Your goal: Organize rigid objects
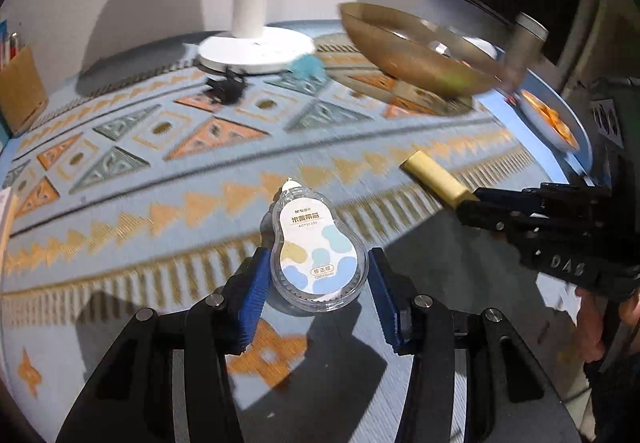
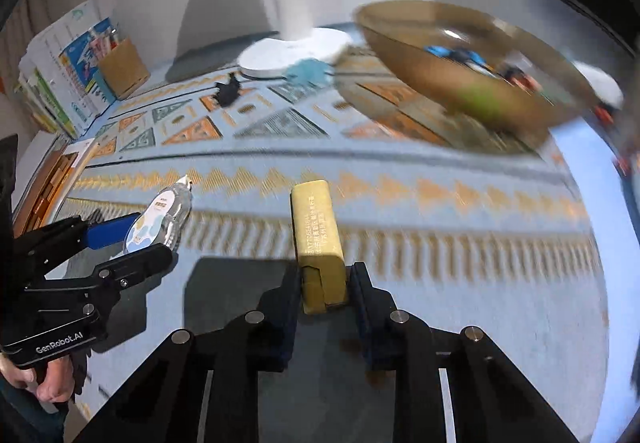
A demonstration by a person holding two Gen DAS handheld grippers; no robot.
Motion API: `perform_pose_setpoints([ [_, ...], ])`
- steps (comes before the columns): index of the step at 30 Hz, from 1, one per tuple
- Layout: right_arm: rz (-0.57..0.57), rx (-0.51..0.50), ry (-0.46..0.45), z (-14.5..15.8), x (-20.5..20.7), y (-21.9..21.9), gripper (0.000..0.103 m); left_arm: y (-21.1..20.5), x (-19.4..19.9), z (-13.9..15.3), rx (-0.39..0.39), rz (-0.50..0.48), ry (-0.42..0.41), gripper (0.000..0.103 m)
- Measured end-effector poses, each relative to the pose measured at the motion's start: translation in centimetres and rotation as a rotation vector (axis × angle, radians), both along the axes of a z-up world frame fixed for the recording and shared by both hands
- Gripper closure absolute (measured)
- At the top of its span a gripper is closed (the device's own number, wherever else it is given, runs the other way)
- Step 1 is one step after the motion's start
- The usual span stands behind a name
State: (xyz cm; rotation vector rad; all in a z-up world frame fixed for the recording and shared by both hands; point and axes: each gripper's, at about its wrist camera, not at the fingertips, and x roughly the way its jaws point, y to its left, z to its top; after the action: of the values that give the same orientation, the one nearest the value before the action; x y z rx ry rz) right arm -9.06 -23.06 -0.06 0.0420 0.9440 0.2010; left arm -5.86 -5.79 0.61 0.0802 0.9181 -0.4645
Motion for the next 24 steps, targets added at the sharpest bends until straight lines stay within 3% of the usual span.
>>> perform_pose_setpoints([
  [6, -0.023, 0.048, 0.011, -0.2, -2.5, -0.9, 0.077, -0.6, -1.5, 0.0, 0.036, -0.051, -0.002, 0.057],
  [12, -0.001, 0.049, -0.002, -0.3, -2.2, 0.0, 0.060, -0.2, -1.7, 0.0, 0.033, -0.033, 0.008, 0.056],
  [15, 0.011, -0.005, -0.023, -0.4, -2.1, 0.7, 0.059, -0.7, -1.8, 0.0, 0.042, -0.027, 0.006, 0.034],
  [21, 0.017, -0.083, -0.050, -0.6, -1.3, 1.4, 0.059, -1.5, -1.5, -0.3, 0.095, -0.009, -0.022, 0.034],
  [24, 0.027, -0.115, -0.062, -0.7, -0.9, 1.9, 0.060, -1.6, -1.4, -0.2, 0.099, 0.000, -0.030, 0.047],
])
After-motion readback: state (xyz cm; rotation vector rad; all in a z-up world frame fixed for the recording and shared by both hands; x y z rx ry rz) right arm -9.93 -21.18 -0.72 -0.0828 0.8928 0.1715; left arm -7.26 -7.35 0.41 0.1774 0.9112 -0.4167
